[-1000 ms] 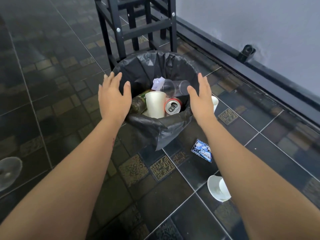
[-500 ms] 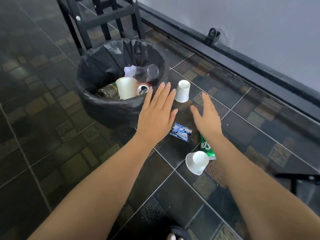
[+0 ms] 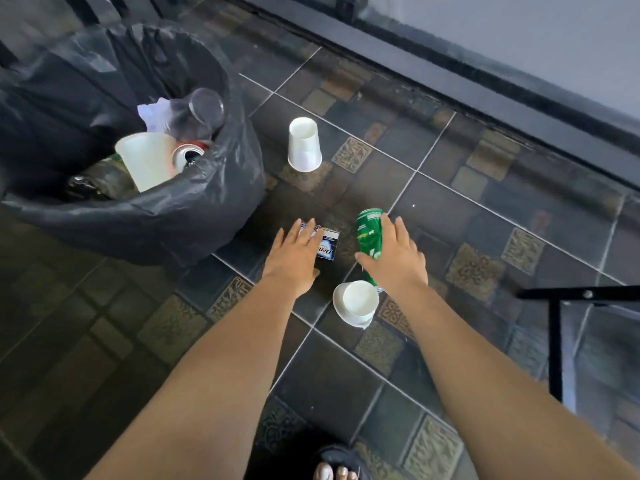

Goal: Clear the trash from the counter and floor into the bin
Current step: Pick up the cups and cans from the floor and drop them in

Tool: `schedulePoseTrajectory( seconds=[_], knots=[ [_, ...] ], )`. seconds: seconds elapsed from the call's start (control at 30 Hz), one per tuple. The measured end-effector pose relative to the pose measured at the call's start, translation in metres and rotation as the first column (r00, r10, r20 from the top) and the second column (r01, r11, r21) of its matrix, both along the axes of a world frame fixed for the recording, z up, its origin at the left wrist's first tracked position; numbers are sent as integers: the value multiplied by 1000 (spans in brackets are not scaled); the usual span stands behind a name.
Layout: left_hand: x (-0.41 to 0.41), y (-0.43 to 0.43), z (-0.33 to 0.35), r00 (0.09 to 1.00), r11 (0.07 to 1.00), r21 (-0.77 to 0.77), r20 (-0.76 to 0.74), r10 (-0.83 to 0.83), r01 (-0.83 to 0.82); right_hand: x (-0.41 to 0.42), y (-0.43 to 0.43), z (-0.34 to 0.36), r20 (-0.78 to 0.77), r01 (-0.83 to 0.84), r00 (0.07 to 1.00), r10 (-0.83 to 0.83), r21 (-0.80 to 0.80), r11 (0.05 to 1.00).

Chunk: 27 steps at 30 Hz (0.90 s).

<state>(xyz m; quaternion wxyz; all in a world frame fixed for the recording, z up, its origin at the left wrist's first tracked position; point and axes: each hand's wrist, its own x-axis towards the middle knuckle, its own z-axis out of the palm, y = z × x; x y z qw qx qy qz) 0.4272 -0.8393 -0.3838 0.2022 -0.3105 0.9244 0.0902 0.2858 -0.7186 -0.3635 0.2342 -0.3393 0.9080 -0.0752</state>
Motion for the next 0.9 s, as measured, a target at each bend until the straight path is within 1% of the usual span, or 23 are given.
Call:
schedulePoseTrajectory(
  seconds=[0.2, 0.27, 0.33, 0.4, 0.63, 0.73, 0.83, 0.9],
  knots=[
    [-7, -14, -16, 999, 999, 23, -28, 32, -32, -3, -4, -12, -38, 3, 999, -4, -32, 999],
    [-9, -15, -19, 994, 999, -9, -97, 46, -47, -3, -3, -14, -50, 2, 999, -4, -40, 999],
    [-10, -14, -19, 990, 996, -76, -137, 35, -45, -3, -3, -15, -38, 9, 999, -11, -62, 998],
    [-12, -13, -18, 991, 995, -91, -132, 26, -38, -3, -3, -16, -11, 28, 1000, -29, -84, 996],
    [-15, -8, -6, 993, 992, -86, -77, 88, -94, -1, -4, -13, 26, 76, 997, -73, -105, 992],
    [-12, -3, -3, 989, 989, -87, -101, 111, -120, 0, -2, -12, 23, 89, 996, -87, -99, 991],
    [-8, 2, -1, 991, 989, -105, -97, 89, -99, 1, -2, -10, 35, 115, 993, -112, -109, 987],
    [-4, 1, -3, 989, 991, -85, -113, 93, -103, 2, -3, -6, 36, 122, 992, -118, -127, 984]
  ],
)
